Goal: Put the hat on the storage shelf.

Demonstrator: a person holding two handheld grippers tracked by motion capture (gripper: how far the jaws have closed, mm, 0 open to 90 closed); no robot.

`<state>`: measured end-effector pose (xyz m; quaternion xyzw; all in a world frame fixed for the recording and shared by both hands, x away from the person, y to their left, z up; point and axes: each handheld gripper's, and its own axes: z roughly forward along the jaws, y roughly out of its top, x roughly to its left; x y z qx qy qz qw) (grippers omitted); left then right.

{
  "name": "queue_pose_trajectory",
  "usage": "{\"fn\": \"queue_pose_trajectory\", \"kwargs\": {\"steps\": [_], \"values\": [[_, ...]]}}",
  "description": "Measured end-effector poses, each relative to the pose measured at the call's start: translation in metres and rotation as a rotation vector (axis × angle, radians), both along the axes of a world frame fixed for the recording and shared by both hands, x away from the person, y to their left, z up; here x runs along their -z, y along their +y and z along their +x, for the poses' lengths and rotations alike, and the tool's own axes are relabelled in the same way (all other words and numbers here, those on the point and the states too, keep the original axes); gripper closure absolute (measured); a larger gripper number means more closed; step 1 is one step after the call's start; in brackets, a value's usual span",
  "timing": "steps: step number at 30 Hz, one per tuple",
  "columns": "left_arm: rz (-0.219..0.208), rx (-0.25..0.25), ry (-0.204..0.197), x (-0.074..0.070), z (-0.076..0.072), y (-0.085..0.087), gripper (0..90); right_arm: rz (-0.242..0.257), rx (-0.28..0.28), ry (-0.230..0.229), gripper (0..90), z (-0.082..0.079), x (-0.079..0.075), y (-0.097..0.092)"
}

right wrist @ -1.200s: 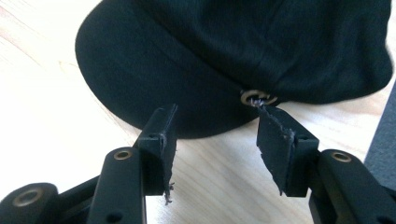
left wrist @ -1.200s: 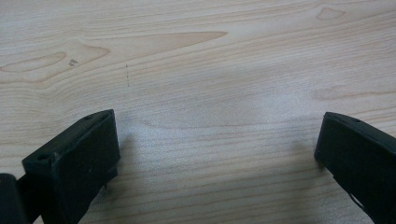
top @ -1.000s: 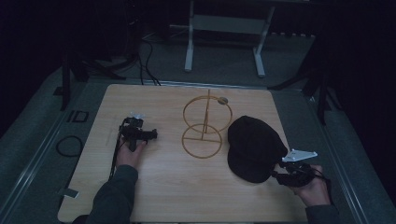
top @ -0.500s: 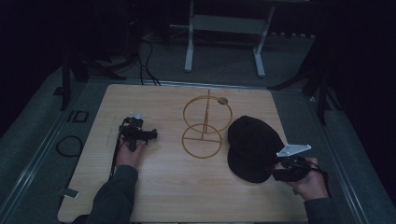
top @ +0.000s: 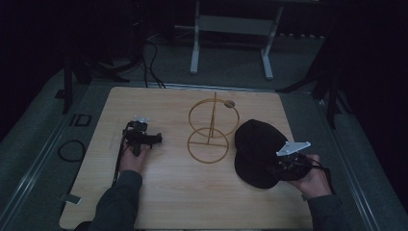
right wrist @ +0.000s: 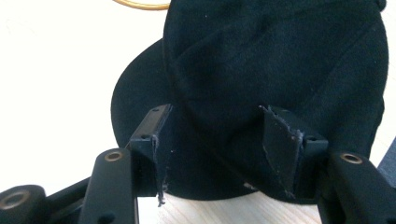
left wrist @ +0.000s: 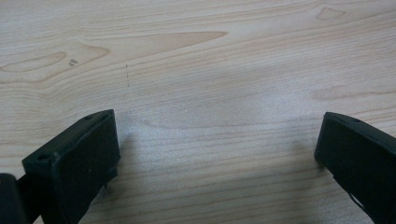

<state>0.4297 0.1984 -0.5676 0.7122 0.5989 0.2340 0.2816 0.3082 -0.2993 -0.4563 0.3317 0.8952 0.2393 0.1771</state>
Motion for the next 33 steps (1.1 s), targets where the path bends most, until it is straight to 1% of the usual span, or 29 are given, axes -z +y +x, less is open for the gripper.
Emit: {"fn": "queue_pose_trajectory", "kwargs": {"steps": [9,13,19,26,31,33], "values": [[0.000,0.000,0.000,0.000,0.000,0.000,0.0,-0.022,-0.008,0.015,40.6,0.011,0.005,0.008],[0.000,0.000,0.000,0.000,0.000,0.000,0.0,-0.037,-0.010,0.029,39.8,0.017,0.008,0.011],[0.000,0.000,0.000,0.000,0.000,0.000,0.0,-0.046,-0.013,0.049,38.1,0.022,0.011,0.013],[0.000,0.000,0.000,0.000,0.000,0.000,0.0,-0.067,-0.029,0.079,36.8,0.024,0.021,0.020],[-0.001,0.000,0.000,0.000,0.000,0.000,0.0,-0.095,-0.042,0.083,36.1,0.024,0.026,0.028],[0.000,0.000,0.000,0.000,0.000,0.000,0.0,-0.096,-0.044,0.087,36.3,0.025,0.025,0.030]]}}
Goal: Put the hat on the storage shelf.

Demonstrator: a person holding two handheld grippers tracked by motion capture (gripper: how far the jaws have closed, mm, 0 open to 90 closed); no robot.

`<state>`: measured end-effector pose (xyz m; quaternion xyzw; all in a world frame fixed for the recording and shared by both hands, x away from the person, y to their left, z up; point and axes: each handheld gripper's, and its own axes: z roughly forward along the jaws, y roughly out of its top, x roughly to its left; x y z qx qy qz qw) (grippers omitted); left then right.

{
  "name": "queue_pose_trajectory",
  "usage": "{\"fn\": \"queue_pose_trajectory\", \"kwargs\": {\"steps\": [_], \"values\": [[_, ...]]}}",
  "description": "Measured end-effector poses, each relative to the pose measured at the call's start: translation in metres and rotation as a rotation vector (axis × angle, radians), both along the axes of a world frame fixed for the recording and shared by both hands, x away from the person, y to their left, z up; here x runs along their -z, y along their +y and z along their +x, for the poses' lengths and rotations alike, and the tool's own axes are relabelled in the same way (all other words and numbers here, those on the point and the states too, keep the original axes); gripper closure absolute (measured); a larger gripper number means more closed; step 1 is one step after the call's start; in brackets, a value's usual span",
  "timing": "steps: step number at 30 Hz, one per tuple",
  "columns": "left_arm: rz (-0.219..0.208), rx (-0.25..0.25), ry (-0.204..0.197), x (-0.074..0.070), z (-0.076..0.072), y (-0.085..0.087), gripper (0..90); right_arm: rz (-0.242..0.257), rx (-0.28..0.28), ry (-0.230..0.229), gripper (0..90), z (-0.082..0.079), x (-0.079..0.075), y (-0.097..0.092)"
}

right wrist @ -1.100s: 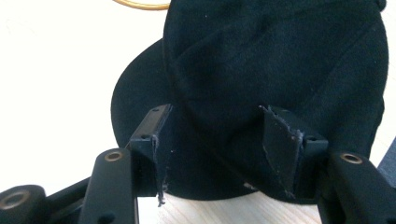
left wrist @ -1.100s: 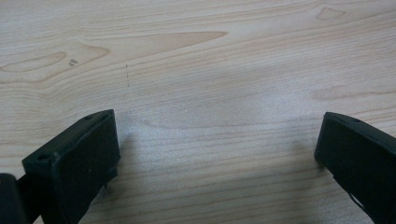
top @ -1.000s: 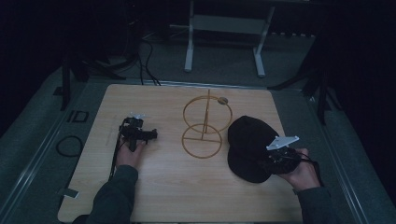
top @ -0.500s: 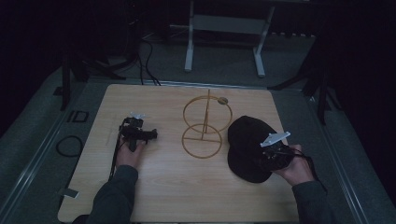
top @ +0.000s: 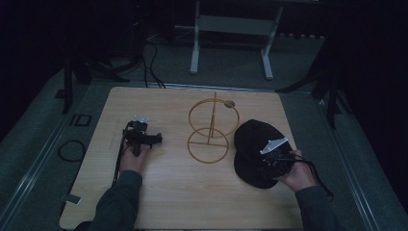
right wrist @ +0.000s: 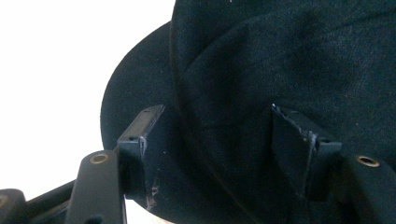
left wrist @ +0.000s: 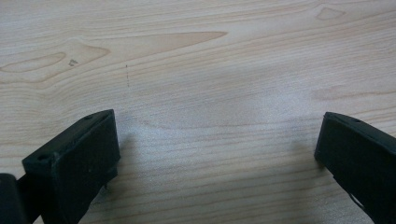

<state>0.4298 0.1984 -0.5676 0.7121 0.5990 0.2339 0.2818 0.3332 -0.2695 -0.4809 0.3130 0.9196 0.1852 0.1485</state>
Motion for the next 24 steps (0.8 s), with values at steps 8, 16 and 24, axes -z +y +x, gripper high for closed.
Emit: {"fn": "queue_pose_trajectory", "kwargs": {"steps": [8,16,24], "values": [[0.000,0.000,0.000,0.000,0.000,0.000,0.0,-0.045,-0.036,0.014,37.2,0.005,-0.005,0.014],[0.000,0.000,0.000,0.000,0.000,0.000,0.0,-0.043,-0.001,0.112,36.2,0.017,0.011,0.012],[0.000,0.000,0.000,0.000,0.000,0.000,0.0,-0.075,0.010,0.155,36.7,0.027,0.010,0.019]]}}
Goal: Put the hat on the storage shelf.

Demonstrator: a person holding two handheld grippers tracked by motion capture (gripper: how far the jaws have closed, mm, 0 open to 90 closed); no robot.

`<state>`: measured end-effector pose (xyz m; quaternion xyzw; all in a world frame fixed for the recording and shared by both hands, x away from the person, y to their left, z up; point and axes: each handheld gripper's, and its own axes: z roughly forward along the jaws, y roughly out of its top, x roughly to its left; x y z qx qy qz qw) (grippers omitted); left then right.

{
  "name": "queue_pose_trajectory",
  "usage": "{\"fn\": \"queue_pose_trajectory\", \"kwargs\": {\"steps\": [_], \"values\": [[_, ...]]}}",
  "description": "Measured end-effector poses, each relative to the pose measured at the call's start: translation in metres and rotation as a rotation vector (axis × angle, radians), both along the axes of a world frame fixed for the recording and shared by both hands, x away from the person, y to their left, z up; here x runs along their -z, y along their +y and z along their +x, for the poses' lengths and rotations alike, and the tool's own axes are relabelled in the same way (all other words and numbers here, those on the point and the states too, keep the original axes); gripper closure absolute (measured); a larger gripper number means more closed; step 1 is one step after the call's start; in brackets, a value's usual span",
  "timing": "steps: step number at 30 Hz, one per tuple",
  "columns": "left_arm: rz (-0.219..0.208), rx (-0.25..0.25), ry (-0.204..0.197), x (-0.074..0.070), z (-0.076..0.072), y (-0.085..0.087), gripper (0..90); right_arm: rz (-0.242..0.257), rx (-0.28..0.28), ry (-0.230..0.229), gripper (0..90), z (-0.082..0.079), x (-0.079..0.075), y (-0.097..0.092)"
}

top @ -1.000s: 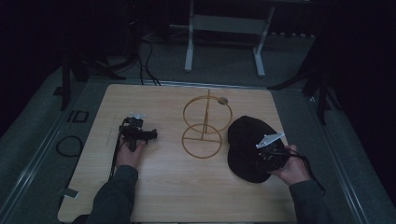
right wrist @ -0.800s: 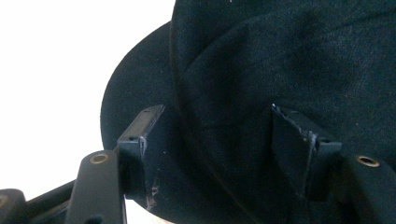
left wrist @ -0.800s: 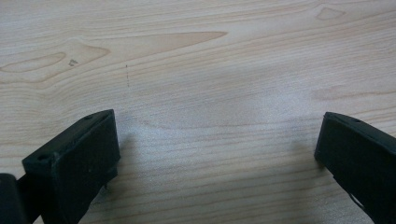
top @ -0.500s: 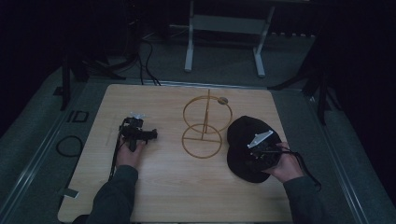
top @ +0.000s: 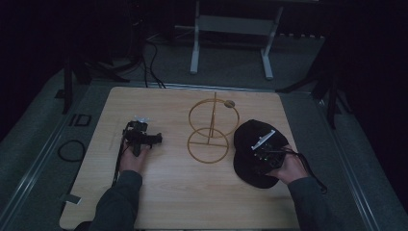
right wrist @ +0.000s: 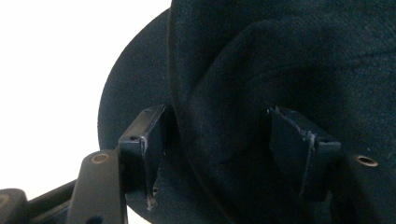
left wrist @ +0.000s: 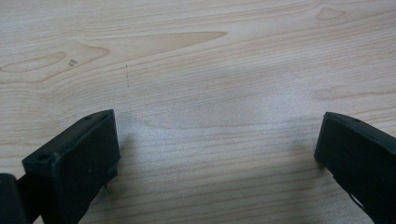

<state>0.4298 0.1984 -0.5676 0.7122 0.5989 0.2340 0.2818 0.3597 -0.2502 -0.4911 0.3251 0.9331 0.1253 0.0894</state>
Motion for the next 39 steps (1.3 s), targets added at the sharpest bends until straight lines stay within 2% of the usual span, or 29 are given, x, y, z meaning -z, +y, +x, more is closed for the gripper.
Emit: {"fn": "queue_pose_trajectory", "kwargs": {"steps": [4,11,15,18,22,26,31,39], "values": [[0.000,0.000,0.000,0.000,0.000,0.000,0.0,0.011,0.006,0.041,39.7,0.005,0.001,0.000],[0.000,0.000,0.000,0.000,0.000,0.000,0.0,0.082,-0.001,0.122,52.7,0.013,0.003,-0.006],[0.000,0.000,0.000,0.000,0.000,0.000,0.0,0.149,0.030,0.169,58.7,0.017,0.005,-0.013],[0.000,0.000,0.000,0.000,0.000,0.000,0.0,0.177,0.028,0.179,65.3,0.019,0.004,-0.016],[0.000,0.000,0.000,0.000,0.000,0.000,0.0,0.159,0.003,0.152,72.0,0.016,0.001,-0.012],[0.000,0.000,0.000,0.000,0.000,0.000,0.0,0.143,-0.013,0.127,74.1,0.013,-0.001,-0.009],[0.000,0.000,0.000,0.000,0.000,0.000,0.0,0.147,-0.017,0.129,75.3,0.012,-0.002,-0.008],[0.000,0.001,0.000,0.000,0.000,0.000,0.0,0.101,-0.030,0.131,76.3,0.011,-0.006,0.001]]}}
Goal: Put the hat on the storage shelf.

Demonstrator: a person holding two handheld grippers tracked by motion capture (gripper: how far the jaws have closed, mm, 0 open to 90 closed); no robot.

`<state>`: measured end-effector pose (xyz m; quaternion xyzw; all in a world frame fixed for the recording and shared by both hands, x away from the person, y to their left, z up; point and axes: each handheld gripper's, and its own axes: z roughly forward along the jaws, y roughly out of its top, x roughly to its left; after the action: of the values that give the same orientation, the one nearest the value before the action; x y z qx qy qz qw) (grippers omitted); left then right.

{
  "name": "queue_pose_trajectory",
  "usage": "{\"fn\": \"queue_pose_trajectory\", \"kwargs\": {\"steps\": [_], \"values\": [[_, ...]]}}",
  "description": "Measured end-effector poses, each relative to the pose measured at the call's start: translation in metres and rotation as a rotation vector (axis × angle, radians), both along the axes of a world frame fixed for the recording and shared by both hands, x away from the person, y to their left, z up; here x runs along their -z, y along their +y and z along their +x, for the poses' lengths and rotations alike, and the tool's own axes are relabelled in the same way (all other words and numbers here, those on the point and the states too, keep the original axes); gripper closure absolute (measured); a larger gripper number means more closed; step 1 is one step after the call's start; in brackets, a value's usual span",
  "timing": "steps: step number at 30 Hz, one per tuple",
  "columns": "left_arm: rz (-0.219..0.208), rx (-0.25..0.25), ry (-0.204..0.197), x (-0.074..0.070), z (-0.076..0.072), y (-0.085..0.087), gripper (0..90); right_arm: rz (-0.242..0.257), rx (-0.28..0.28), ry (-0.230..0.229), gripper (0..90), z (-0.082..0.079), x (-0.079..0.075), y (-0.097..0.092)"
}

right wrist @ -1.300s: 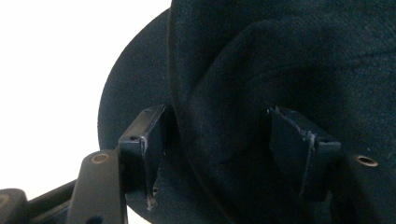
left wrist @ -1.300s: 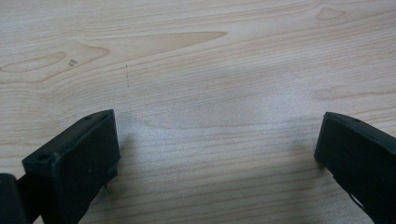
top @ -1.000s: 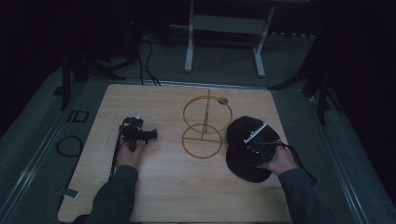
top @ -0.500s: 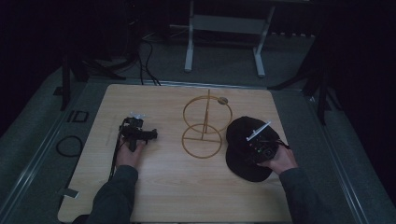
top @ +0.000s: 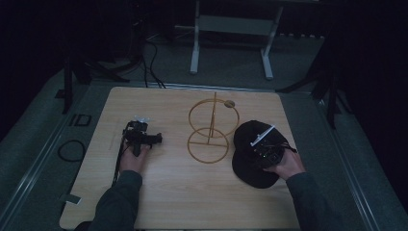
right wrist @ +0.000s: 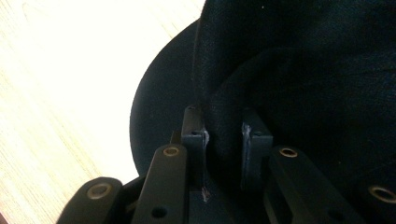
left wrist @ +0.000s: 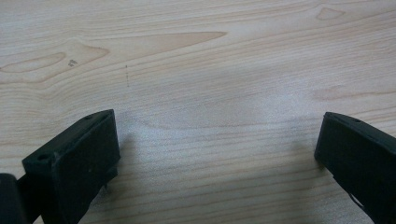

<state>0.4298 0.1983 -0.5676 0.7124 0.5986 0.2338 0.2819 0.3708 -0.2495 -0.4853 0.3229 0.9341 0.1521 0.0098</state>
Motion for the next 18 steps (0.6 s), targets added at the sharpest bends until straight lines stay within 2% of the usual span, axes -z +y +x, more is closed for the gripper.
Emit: {"fn": "queue_pose_trajectory", "kwargs": {"steps": [9,18], "values": [[0.000,0.000,0.000,0.000,0.000,0.000,0.0,-0.016,0.004,-0.003,76.5,-0.002,-0.008,0.002],[0.001,0.001,0.000,0.000,0.000,0.000,0.0,0.007,0.019,0.001,76.5,-0.001,-0.019,-0.004]]}}
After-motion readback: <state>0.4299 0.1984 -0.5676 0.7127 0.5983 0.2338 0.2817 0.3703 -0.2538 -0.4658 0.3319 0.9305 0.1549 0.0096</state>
